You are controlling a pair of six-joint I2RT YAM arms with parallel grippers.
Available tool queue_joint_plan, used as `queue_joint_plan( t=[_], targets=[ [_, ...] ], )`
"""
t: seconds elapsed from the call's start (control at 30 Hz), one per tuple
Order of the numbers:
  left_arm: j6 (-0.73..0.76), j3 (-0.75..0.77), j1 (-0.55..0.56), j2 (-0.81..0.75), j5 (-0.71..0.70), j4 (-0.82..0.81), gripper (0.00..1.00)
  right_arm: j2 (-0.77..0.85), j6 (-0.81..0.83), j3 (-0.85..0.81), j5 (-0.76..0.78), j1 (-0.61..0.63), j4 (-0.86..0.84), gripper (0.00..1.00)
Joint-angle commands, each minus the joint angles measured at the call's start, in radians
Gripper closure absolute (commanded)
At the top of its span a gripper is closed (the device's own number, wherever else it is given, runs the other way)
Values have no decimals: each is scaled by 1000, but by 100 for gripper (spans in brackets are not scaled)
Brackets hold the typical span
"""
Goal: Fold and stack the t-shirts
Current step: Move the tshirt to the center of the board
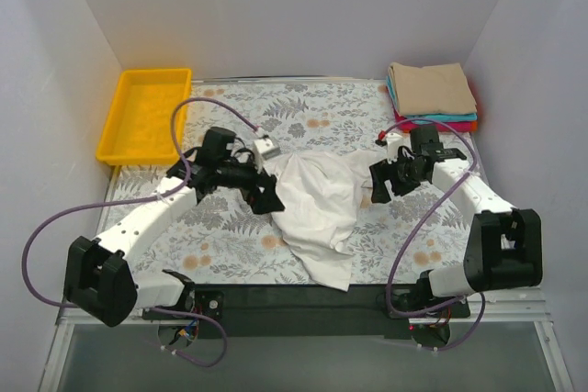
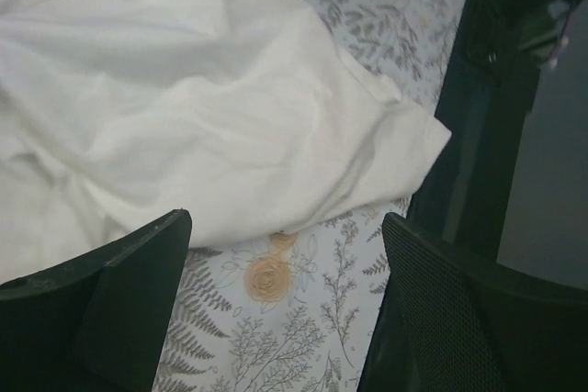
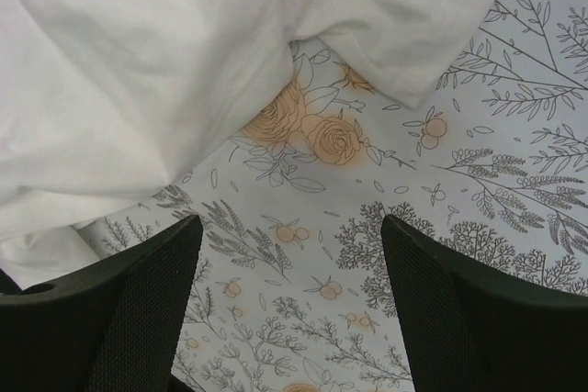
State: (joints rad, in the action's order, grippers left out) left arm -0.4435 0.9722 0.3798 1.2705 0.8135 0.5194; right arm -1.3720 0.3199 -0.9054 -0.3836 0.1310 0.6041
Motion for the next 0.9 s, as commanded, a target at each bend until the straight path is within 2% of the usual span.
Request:
queue_joint_plan(
  t=[0.0, 0.07, 0.17, 0.3, 0.43, 0.53, 0.67, 0.8, 0.83, 0.87],
  targets=[
    [173, -58, 172, -36, -163, 19, 21, -61, -2, -81, 15, -4, -30, 29],
    [181, -76, 289, -31, -221, -27, 20, -99, -19, -105, 43, -4, -55, 33],
    [138, -86, 312, -16, -257, -137, 20, -165, -57, -177, 89, -4, -93, 42],
    [68, 24, 210, 79, -225, -208, 21, -263, -94, -259, 133, 1, -135, 42],
    [5, 133, 64, 216, -226, -222, 19, -390, -111, -331, 149, 10, -156, 35],
    [-6, 200, -24, 317, -281, -233, 17, -455, -120, -378, 176, 19, -175, 34],
    [43, 310, -33, 427, -329, -220, 13, -522, -143, -428, 140, 21, -178, 34],
    [14, 373, -39, 533, -358, -217, 13, -597, -148, -458, 123, 45, -175, 34],
    [8, 384, -42, 543, -364, -222, 13, -607, -145, -461, 121, 53, -175, 35],
    [-7, 391, -44, 553, -367, -226, 13, -630, -143, -473, 109, 61, -172, 43]
  ],
)
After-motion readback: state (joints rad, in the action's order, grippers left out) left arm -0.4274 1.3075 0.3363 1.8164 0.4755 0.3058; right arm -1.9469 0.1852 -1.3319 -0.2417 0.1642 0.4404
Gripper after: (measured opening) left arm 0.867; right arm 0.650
